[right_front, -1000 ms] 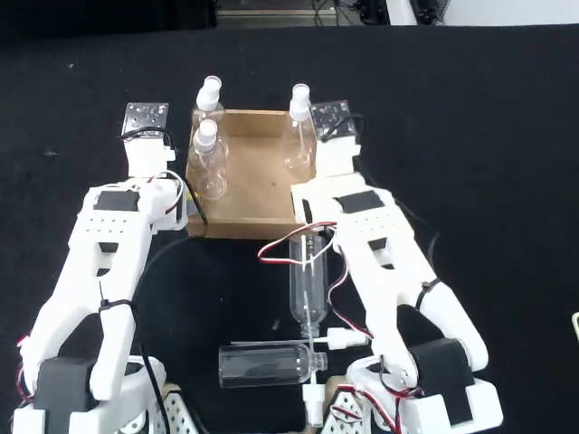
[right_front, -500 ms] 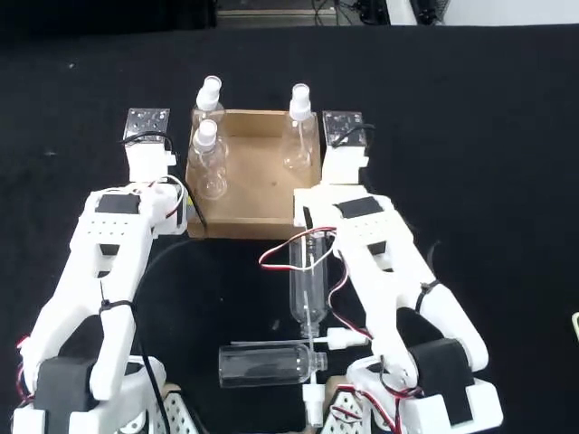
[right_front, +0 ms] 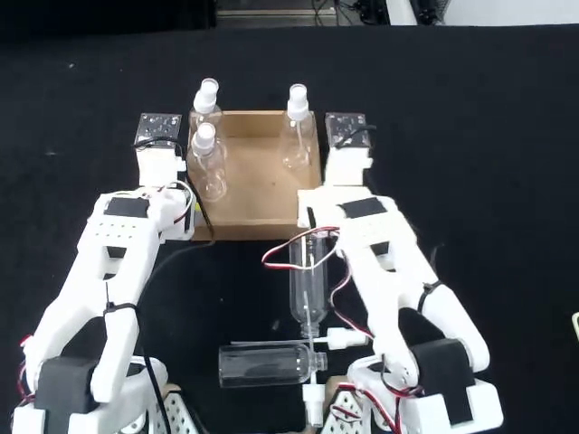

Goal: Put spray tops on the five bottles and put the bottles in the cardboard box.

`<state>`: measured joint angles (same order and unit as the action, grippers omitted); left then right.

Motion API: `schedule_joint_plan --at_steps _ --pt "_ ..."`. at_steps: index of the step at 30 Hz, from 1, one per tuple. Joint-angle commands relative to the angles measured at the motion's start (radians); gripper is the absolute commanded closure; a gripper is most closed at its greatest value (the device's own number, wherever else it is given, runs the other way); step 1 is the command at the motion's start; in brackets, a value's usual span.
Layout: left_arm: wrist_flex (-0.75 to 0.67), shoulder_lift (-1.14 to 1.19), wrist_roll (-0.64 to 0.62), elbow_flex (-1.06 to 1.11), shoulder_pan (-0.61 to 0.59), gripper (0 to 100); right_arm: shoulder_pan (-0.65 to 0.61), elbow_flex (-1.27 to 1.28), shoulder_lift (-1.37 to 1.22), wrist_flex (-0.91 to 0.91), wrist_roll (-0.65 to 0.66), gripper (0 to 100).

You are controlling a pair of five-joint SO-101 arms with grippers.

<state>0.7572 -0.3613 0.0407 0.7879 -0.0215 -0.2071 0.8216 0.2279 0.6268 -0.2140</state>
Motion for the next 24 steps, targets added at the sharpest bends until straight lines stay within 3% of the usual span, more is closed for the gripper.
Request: schedule_joint_plan --at_steps 1,24 --pt "-0.015 -0.002 0.0 -0.001 0.018 82 0.023 0.001 -0.002 -0.006 0.008 89.9" --pt "-0.014 -0.011 0.006 0.013 0.016 82 0.017 -0.007 0.005 0.1 0.008 90.0"
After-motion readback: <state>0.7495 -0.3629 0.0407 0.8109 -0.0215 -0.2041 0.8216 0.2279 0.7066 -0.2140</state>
